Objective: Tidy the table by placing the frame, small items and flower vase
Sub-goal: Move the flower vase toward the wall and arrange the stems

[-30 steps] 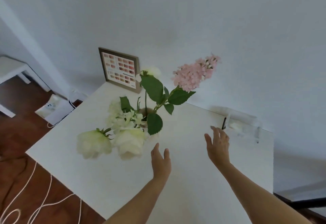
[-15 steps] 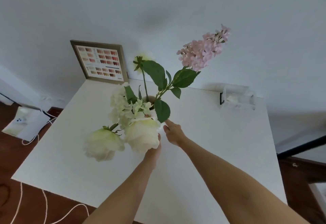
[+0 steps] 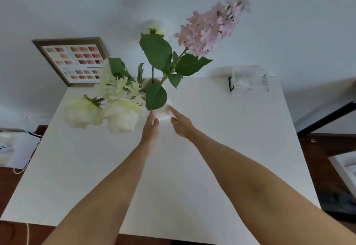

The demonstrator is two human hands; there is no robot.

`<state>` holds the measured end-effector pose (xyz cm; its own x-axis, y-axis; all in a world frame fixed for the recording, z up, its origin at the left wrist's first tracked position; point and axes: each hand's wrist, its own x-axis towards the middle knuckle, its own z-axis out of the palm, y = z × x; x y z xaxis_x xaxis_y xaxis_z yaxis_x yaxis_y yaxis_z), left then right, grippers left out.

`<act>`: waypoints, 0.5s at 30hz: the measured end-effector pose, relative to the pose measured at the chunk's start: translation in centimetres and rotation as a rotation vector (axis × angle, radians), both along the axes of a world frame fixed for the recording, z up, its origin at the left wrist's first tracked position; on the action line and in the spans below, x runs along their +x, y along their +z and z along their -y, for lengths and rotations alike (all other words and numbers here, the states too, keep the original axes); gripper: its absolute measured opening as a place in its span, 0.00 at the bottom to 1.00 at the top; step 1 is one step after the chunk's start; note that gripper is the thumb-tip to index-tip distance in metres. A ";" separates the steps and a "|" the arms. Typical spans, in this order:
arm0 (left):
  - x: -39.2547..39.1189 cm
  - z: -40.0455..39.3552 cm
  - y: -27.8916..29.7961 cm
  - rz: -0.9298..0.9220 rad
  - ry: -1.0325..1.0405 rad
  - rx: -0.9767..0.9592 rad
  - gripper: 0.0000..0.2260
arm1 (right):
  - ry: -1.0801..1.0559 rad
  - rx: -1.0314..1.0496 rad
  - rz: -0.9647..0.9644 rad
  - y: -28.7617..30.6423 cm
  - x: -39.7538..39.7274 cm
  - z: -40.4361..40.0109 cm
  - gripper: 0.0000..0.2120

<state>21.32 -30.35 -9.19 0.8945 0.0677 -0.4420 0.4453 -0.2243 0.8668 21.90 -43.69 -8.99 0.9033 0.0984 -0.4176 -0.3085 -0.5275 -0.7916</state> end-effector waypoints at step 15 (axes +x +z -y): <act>6.0 1.7 1.5 -0.075 -0.020 -0.046 0.22 | 0.033 0.045 -0.060 0.6 5.3 2.1 0.25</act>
<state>27.31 -32.09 -7.73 0.8596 0.0285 -0.5102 0.5054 -0.1943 0.8407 27.19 -45.83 -8.35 0.8728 0.1474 -0.4653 -0.3393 -0.5021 -0.7955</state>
